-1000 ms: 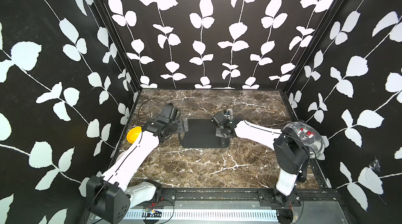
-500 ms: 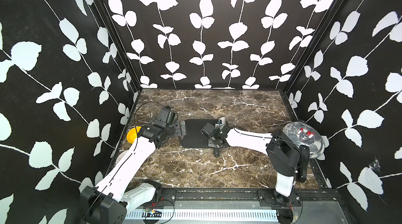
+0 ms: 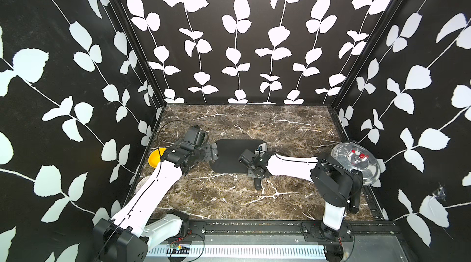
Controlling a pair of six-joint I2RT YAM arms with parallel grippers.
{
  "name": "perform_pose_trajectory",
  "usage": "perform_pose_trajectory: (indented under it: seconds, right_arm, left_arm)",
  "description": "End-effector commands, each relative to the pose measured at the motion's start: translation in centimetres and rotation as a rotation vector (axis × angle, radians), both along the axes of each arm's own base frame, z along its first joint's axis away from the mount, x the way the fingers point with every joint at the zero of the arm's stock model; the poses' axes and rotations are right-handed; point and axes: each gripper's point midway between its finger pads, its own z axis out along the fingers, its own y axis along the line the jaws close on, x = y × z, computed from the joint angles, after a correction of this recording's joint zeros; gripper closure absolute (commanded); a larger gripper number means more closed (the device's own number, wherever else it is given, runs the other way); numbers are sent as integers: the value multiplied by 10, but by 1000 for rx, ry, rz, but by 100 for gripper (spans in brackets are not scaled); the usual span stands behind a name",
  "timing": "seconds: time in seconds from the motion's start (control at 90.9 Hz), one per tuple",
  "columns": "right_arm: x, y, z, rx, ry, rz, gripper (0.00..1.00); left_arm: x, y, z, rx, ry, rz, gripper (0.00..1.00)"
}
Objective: Align the knife with the edge of the cutting board
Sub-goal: Place the knife at the edge of the cutting board.
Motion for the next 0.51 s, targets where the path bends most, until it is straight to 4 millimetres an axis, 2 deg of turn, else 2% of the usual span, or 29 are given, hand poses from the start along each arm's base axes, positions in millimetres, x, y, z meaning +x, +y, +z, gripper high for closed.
perform_pose_trajectory:
  seconds: [0.0,0.495]
  right_arm:
    - [2,8,6,30,-21,22,100]
    - [2,3,8,23,-13,19,100]
  left_arm:
    - [0,0,-2,-12,1,9,2]
    - [4,-4,-6,-32,14,19,2]
